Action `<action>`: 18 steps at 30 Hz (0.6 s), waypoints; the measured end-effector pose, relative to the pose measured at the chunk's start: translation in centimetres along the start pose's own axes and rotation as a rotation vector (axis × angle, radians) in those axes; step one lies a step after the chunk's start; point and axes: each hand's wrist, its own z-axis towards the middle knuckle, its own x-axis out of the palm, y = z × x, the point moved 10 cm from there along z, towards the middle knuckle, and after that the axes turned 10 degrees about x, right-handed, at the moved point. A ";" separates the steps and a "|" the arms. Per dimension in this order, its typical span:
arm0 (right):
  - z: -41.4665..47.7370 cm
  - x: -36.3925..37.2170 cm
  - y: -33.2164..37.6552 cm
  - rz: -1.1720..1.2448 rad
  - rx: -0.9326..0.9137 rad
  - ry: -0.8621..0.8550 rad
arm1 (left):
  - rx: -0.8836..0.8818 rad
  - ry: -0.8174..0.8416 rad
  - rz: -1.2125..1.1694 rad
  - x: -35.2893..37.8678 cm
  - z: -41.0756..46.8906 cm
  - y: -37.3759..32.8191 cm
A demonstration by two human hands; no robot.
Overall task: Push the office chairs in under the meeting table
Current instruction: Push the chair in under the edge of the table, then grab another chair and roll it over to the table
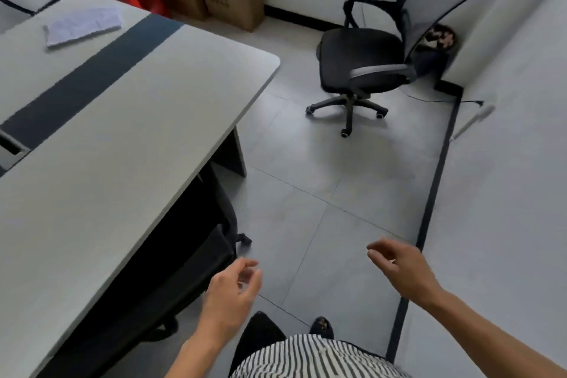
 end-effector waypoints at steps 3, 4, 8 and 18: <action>1.3 -3.7 -3.4 0.102 0.089 -0.058 | 0.040 0.063 -0.001 2.5 4.0 -2.9; 2.0 -4.7 -4.3 0.134 0.117 -0.073 | 0.046 0.081 0.000 3.0 5.6 -3.5; 5.6 -7.9 -7.2 0.232 0.232 -0.131 | 0.062 0.142 0.006 4.9 13.2 -5.7; 16.2 -19.8 -9.6 0.421 0.438 -0.331 | 0.276 0.305 0.048 9.5 35.5 -20.3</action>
